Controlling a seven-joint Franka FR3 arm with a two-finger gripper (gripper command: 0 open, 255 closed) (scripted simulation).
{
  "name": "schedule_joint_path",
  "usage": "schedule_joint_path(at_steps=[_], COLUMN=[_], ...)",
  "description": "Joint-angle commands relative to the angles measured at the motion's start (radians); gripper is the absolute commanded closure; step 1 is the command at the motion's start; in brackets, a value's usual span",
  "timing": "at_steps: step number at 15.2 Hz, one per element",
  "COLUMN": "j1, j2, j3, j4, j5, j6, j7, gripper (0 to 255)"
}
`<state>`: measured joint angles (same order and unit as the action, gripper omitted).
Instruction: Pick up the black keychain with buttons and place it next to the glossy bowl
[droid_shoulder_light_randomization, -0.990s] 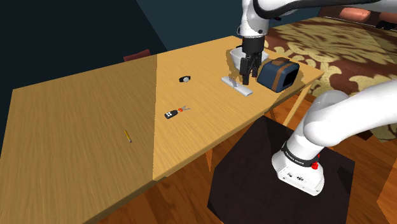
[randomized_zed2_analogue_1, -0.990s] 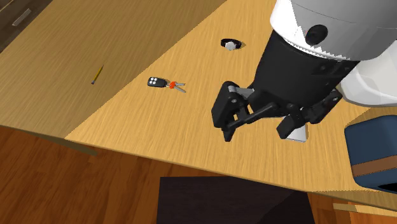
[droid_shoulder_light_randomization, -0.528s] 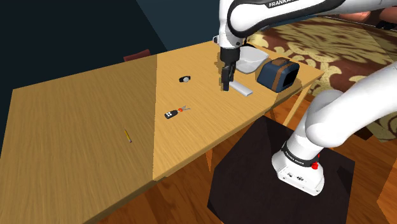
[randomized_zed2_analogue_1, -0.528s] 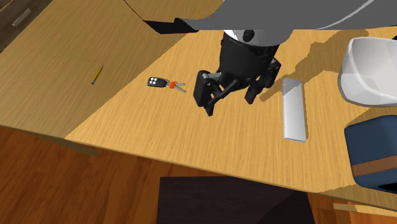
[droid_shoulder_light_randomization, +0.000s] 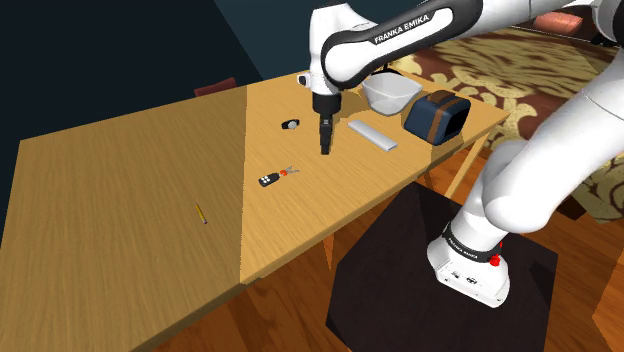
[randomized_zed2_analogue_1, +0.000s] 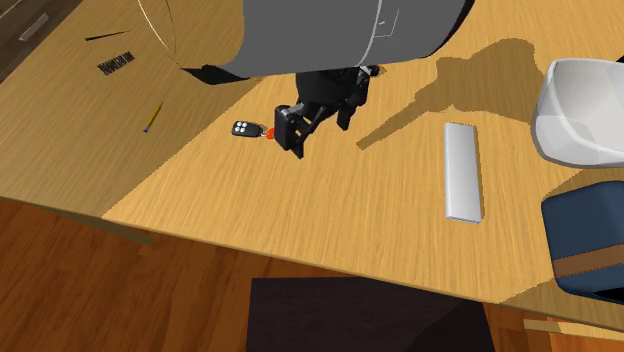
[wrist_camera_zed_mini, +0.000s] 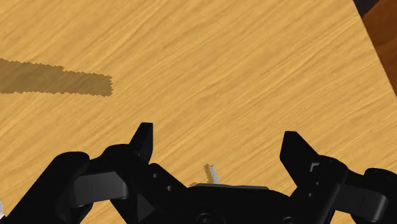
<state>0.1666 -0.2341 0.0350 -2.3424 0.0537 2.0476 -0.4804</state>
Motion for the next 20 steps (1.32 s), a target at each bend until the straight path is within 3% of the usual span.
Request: schedule_joint_path(at_steps=[1, 9, 17, 20], j1=[0.020, 0.086, 0.091, 0.091], j2=[0.060, 0.274, 0.348, 0.348], j3=[0.012, 0.069, 0.072, 0.072], j4=[0.030, 0.157, 0.133, 0.133], j5=[-0.002, -0.026, -0.035, -0.035], j6=[0.056, 0.240, 0.342, 0.342], j7=[-0.049, -0.222, -0.222, -0.222], gripper=[0, 0, 0, 0])
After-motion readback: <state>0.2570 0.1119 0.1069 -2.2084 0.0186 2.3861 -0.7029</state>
